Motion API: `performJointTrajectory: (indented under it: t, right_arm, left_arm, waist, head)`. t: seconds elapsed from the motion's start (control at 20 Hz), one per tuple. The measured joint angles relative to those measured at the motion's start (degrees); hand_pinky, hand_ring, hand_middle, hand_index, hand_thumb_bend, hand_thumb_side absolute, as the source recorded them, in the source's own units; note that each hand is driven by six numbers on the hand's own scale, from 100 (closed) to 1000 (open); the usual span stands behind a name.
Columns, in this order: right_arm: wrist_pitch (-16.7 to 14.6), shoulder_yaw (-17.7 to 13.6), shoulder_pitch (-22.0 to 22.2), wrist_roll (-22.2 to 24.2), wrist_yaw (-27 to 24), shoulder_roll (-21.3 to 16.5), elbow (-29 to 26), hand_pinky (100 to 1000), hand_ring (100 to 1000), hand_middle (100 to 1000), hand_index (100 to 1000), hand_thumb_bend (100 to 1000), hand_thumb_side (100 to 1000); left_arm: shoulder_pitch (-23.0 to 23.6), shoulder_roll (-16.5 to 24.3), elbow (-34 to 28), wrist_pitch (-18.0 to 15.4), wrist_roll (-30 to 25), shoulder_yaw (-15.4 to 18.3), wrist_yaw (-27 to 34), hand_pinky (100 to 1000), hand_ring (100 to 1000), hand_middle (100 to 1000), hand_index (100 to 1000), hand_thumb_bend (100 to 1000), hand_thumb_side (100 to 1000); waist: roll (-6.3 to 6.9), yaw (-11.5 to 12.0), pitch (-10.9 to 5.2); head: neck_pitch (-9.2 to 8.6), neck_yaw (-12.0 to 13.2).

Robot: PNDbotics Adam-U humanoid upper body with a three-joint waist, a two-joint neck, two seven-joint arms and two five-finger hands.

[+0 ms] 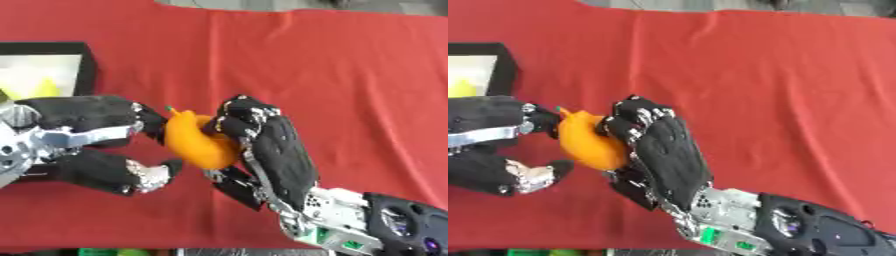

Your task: Pick up the objects with one hand, pass them to the other hand, and then place them into the box on the other side of the table.

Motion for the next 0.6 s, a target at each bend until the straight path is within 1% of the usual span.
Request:
performJointTrajectory:
  t: [0.1, 0.3, 0.6]
  right_arm:
    - [0.0, 0.0, 0.0, 0.0, 0.0, 0.0, 0.0, 262, 568, 358, 471, 121, 100]
    - [0.1, 0.0, 0.0, 0.1, 0.1, 0.0, 0.0, 256, 567, 357, 471, 121, 100]
    - [0.1, 0.0, 0.0, 0.1, 0.1, 0.0, 0.0, 253, 567, 359, 470, 121, 100]
  left_arm:
    - [-0.9, -0.4, 0.0, 1.2, -0.1, -0.3, 0.0, 933, 795, 720, 929, 131, 1000]
    - [-2.4, -1.6, 0.0, 2.7, -0.9, -1.0, -0.2, 939, 799, 722, 926, 122, 1000]
    - [-3.2, -2.5, 0.0, 3.0, -1.6, -1.1, -0.8, 948, 802, 718, 918, 127, 1000]
  waist:
    - [0.0, 0.0, 0.0]
    - [0.0, 0.0, 0.0]
    - [0.03, 0.0, 0.0]
  head:
    - [0.0, 0.0]
    - [0.0, 0.0]
    - [0.0, 0.0]
